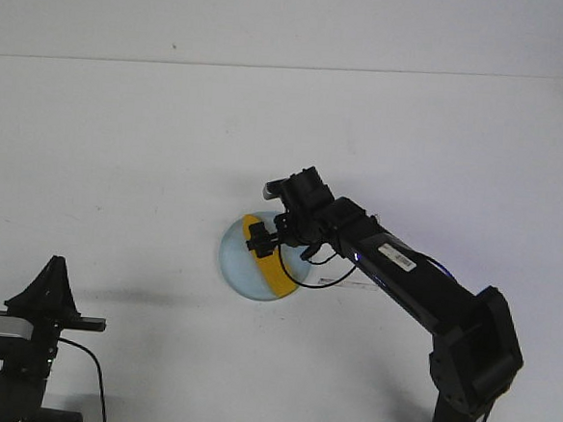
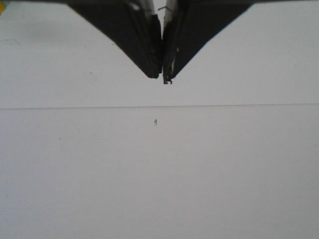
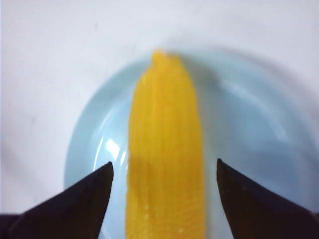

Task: Place corn on plate with both arms

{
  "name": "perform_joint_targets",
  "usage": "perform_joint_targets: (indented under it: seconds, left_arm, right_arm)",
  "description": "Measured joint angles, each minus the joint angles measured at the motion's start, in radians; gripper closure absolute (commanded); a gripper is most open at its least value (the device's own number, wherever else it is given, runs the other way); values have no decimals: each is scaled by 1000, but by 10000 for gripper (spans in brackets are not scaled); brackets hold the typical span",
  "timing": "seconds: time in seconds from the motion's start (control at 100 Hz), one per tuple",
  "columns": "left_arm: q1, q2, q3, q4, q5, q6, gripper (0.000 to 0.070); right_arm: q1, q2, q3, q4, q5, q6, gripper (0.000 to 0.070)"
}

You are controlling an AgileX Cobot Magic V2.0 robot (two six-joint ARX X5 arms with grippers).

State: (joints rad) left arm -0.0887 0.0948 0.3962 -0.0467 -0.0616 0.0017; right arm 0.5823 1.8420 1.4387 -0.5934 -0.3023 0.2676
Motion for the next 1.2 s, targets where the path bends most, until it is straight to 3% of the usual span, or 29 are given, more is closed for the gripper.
perform_joint_targets:
  seconds: [0.24, 0.42, 0.48, 0.69, 0.97, 1.2]
  left_arm:
    - [0, 0, 0, 0, 0, 0, 699]
    - [0, 0, 0, 0, 0, 0, 699]
    - [0, 0, 0, 0, 0, 0, 699]
    - [0, 0, 0, 0, 0, 0, 699]
    - [0, 0, 0, 0, 0, 0, 699]
    - [0, 0, 0, 0, 0, 0, 699]
  right_arm:
    - [-2, -156, -6, 33, 264, -74, 266]
    - [-14, -255, -137, 125, 486, -142, 621]
    - [-30, -303, -212, 185, 490, -161, 691]
    - [-135, -526, -508, 383, 473, -188, 691]
    - [-375, -842, -842, 456, 462, -220, 691]
    - [-470, -1145, -977, 488, 462, -238, 690]
